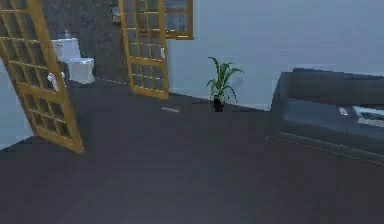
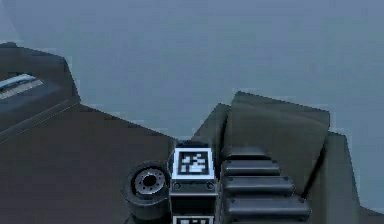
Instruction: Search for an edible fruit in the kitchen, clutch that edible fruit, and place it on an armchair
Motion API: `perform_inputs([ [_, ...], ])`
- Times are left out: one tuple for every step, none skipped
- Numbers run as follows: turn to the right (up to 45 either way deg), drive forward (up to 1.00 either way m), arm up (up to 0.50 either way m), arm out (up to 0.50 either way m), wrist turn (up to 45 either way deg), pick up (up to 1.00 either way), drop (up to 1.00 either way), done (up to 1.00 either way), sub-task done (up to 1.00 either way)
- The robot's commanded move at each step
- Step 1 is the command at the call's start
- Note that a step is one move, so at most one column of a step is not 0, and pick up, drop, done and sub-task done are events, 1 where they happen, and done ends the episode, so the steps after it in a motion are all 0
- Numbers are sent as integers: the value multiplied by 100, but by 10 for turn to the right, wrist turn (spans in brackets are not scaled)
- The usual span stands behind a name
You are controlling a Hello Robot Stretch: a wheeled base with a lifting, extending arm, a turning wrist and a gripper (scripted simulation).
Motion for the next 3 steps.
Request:
perform_inputs([
  [450, 0, 0, 0, 0, 0, 0, 0, 0],
  [450, 0, 0, 0, 0, 0, 0, 0, 0],
  [450, 0, 0, 0, 0, 0, 0, 0, 0],
])
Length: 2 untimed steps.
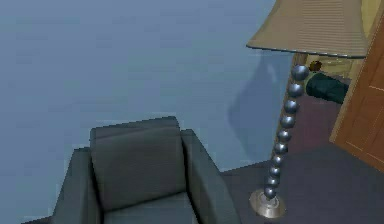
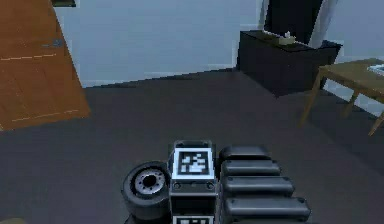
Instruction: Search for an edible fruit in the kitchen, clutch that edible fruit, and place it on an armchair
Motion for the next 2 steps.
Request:
perform_inputs([
  [30, 0, 0, 0, 0, 0, 0, 0, 0],
  [-450, 0, 0, 0, 0, 0, 0, 0, 0],
])
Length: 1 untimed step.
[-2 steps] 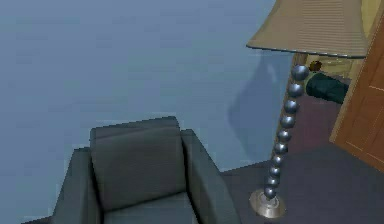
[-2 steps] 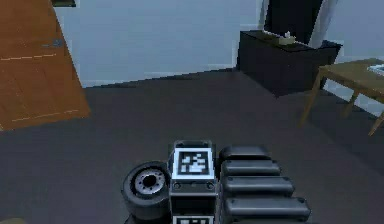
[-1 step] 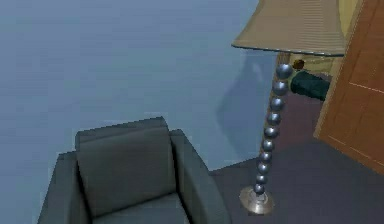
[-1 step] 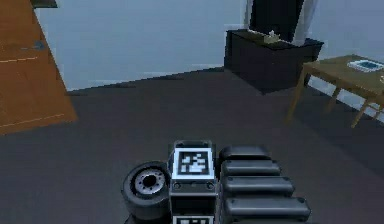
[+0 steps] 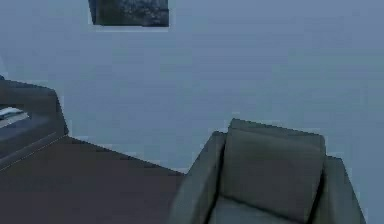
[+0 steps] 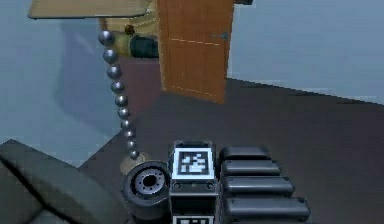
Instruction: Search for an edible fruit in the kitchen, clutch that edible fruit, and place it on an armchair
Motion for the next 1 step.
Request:
perform_inputs([
  [-450, 0, 0, 0, 0, 0, 0, 0, 0],
])
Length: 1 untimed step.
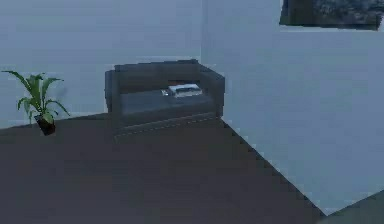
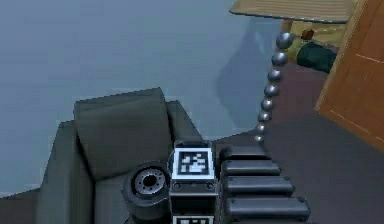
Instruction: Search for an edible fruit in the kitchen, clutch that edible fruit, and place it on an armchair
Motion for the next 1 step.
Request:
perform_inputs([
  [-330, 0, 0, 0, 0, 0, 0, 0, 0],
])
